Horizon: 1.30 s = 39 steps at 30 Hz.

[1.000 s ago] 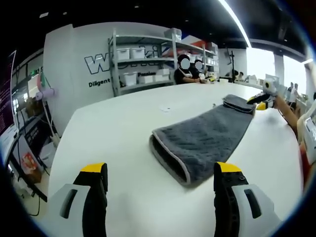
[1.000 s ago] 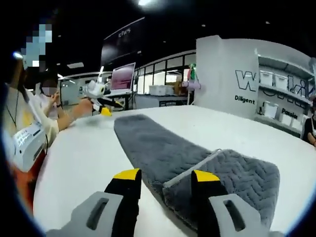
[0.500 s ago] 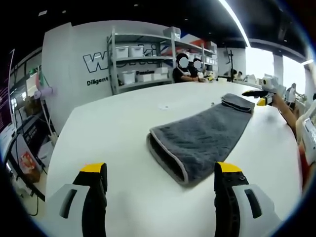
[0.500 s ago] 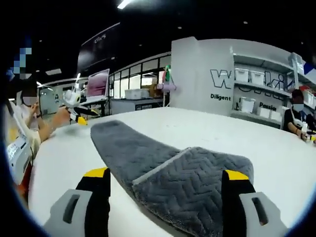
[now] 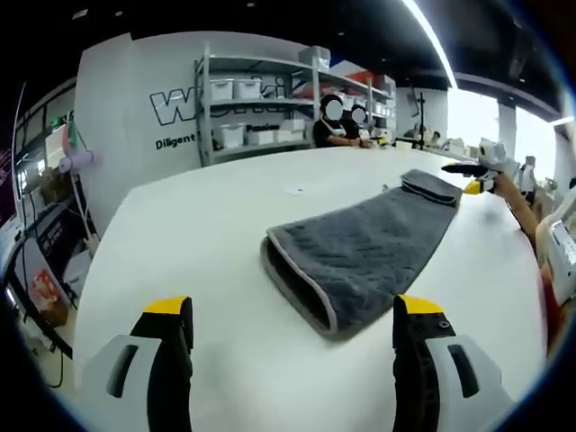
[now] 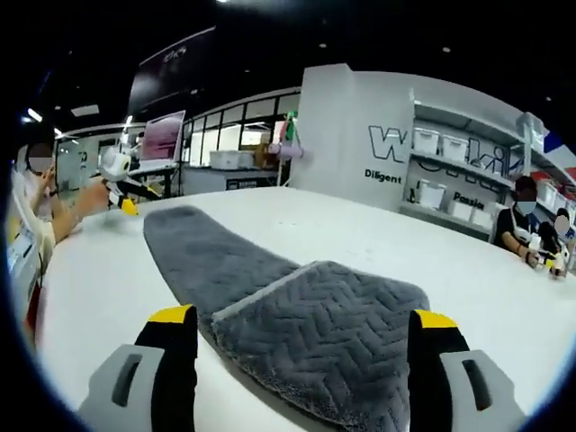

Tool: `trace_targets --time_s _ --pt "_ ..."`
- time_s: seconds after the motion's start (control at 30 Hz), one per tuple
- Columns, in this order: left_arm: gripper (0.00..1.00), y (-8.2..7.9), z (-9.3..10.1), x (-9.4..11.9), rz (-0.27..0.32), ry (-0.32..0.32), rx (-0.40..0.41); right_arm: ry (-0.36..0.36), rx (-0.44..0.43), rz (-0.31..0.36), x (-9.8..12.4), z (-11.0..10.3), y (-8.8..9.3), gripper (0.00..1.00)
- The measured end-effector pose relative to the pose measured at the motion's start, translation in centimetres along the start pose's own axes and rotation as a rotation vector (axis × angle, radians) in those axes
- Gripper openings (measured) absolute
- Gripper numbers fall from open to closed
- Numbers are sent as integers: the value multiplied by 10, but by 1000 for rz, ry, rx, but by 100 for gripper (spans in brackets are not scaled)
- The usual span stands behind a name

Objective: Fold the towel on the table until its edges align and the towel forms a compact rectangular stack.

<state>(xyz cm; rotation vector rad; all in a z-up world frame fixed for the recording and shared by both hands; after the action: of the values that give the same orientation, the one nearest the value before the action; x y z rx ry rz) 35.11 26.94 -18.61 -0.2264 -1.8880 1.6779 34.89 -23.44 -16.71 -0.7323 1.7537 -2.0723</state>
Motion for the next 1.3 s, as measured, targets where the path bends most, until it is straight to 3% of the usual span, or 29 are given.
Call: trace_targets --time_s 0.43,0.83,1.1,1.3 --pt "98 7 16 -5 -27 90 98 -1 -1 -20 1 1 5 99" --pt "98 12 19 -8 -38 109 132 -8 12 -33 0 -2 7 99" --pt "84 8 19 -6 4 109 148 -25 51 -59 -1 -6 11 97" --pt "59 9 18 -7 22 132 170 -25 61 -65 -1 -6 13 96"
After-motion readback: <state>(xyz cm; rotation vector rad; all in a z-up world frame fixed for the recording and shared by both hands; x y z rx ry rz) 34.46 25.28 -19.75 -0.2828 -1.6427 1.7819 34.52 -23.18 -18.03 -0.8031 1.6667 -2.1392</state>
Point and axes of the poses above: the point that each gripper's makers call its tool centre point, and the gripper's own axes: x roughly backward along the fingers, z roughly to its right, y roughly out of its underside, the point moved 3 cm from there along x, roughly backward along the fingers, and after that the axes turned 8 degrees about z, right-handed, at the moved point
